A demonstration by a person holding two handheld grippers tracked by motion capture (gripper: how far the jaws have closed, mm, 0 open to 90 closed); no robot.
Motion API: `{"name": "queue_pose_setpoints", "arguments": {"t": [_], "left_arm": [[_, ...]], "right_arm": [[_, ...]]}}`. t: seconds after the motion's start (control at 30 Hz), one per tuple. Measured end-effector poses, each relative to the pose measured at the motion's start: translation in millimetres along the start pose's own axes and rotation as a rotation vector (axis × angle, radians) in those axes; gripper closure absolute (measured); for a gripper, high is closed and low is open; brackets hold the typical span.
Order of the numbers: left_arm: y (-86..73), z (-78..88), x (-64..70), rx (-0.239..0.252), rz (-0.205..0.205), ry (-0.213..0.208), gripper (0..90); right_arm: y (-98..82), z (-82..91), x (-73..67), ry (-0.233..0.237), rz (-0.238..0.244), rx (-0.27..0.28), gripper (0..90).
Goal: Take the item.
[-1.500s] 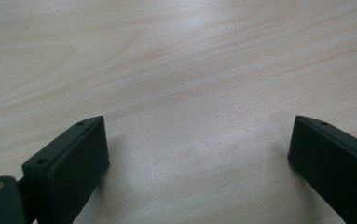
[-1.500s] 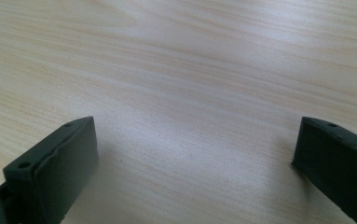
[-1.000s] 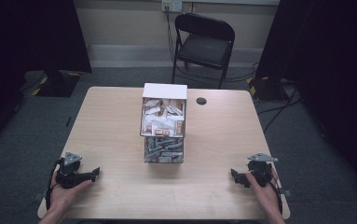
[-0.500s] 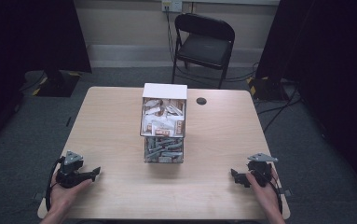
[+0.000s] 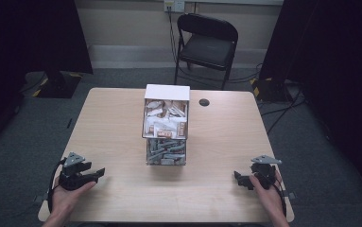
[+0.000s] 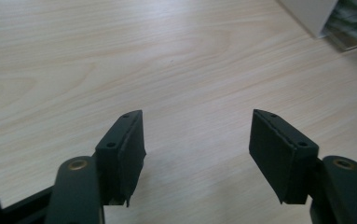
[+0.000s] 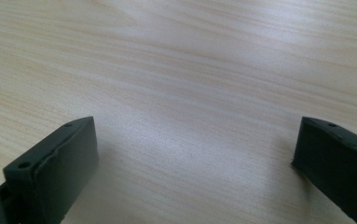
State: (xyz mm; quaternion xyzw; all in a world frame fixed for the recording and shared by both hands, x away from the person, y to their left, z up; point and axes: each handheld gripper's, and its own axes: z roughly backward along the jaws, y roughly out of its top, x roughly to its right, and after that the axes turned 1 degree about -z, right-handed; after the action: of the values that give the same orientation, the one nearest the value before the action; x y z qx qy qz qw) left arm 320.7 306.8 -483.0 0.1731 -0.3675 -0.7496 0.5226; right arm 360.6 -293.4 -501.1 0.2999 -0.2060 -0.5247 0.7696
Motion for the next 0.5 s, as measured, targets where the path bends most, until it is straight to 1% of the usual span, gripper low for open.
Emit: {"name": "queue_pose_setpoints", "arguments": {"t": [0.03,0.1,0.13,0.23,0.37,0.4,0.43,0.47,0.5], "left_arm": [[0.8,0.6,0.9,0.002,-0.002,-0.004,37.3],[2.3,1.8,2.8,0.006,-0.007,-0.027,39.3],[3.0,2.5,4.0,0.009,-0.01,-0.027,40.1],[5.3,3.8,8.2,0.012,-0.016,-0.055,41.8],[9.5,6.9,14.3,0.04,-0.038,-0.08,43.5],[10.7,7.8,15.3,0.045,-0.042,-0.09,43.4],[11.9,8.3,15.9,0.044,-0.037,-0.116,44.2],[13.0,9.2,16.5,0.039,-0.033,-0.13,46.6],[13.8,9.7,17.6,0.043,-0.031,-0.137,46.7]], "right_arm": [[0.0,0.0,0.0,0.0,0.0,0.0,0.0],[0.0,0.0,0.1,-0.001,0.001,0.0,0.0],[0.0,0.0,0.0,0.0,0.0,0.0,0.0],[0.0,0.0,0.0,0.0,0.0,0.0,0.0],[0.0,0.0,0.0,0.0,0.0,0.0,0.0],[0.0,0.0,0.0,0.0,0.0,0.0,0.0],[0.0,0.0,0.0,0.0,0.0,0.0,0.0],[0.0,0.0,0.0,0.0,0.0,0.0,0.0],[0.0,0.0,0.0,0.0,0.0,0.0,0.0]]}}
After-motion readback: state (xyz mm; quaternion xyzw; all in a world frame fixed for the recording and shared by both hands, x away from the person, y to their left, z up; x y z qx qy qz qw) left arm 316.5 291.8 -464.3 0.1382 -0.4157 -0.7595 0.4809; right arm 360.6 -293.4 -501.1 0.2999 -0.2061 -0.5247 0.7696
